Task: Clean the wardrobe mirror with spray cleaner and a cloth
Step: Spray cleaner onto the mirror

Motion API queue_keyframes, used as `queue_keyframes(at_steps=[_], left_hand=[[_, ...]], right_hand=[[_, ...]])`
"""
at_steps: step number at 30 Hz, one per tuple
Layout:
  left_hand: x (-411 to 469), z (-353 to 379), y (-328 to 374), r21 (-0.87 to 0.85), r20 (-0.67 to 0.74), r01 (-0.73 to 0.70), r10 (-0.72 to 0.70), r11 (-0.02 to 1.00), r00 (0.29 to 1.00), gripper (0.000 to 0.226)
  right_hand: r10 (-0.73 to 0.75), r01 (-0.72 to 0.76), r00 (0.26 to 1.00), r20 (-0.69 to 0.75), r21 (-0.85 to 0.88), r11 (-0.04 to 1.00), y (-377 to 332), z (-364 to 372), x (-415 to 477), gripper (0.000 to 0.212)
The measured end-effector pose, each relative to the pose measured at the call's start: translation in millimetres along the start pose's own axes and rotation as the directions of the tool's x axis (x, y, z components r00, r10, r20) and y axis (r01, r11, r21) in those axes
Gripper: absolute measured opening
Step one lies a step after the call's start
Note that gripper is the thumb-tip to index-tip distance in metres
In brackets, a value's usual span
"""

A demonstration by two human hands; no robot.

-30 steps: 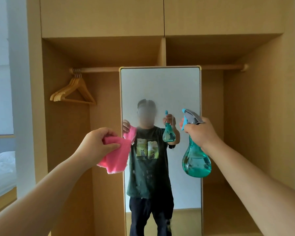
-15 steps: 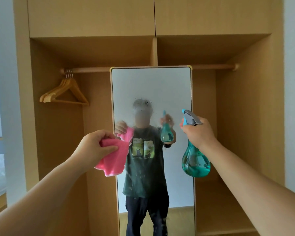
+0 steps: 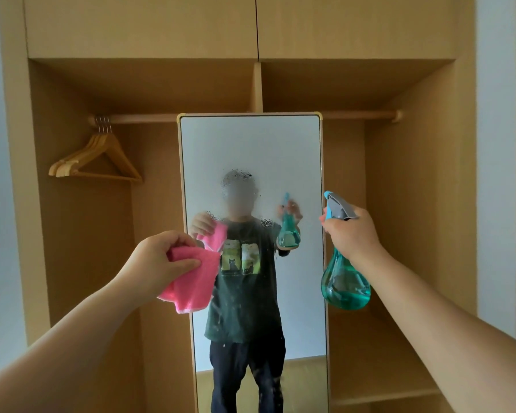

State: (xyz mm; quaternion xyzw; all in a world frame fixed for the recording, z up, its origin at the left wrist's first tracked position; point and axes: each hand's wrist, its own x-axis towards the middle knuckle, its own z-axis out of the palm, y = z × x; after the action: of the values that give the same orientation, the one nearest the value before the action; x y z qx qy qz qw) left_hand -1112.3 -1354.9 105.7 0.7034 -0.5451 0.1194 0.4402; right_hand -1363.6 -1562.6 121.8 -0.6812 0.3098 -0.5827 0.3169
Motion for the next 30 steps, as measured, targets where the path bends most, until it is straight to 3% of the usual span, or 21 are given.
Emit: queue_keyframes(at_steps=[8, 14, 24, 27, 30], left_hand=[[0.0, 4.3, -2.1, 0.013, -0.01, -0.021, 0.021, 1.0, 1.0, 0.034], [0.0, 10.4, -5.0, 0.013, 0.009, -0.008, 0.008, 1.0, 1.0, 0.034], [-14.3, 28.2, -19.7, 0.005, 0.054, 0.034, -0.034, 0.999, 0.998, 0.028], [-26.2, 38.2, -29.1, -0.017, 0.076, 0.062, -0.06, 0.998, 0.995, 0.027], [-38.4, 48.1, -38.8, -0.019, 0.099, 0.093, -0.09, 0.996, 0.991, 0.027]], right_hand=[[-0.019, 0.018, 1.0, -0.007, -0.028, 0.999, 10.5, -5.0, -6.4, 0.003], [-0.001, 0.002, 0.998, 0.066, -0.005, 1.0, 19.8, -4.3, -12.9, 0.01], [0.073, -0.07, 0.989, 0.129, -0.026, 0.997, 61.2, 3.1, -41.3, 0.014], [0.138, -0.133, 0.979, 0.151, -0.041, 0.99, 81.0, 8.1, -55.6, 0.005], [0.209, -0.203, 0.964, 0.162, -0.051, 0.978, 98.8, 12.2, -68.7, 0.021]])
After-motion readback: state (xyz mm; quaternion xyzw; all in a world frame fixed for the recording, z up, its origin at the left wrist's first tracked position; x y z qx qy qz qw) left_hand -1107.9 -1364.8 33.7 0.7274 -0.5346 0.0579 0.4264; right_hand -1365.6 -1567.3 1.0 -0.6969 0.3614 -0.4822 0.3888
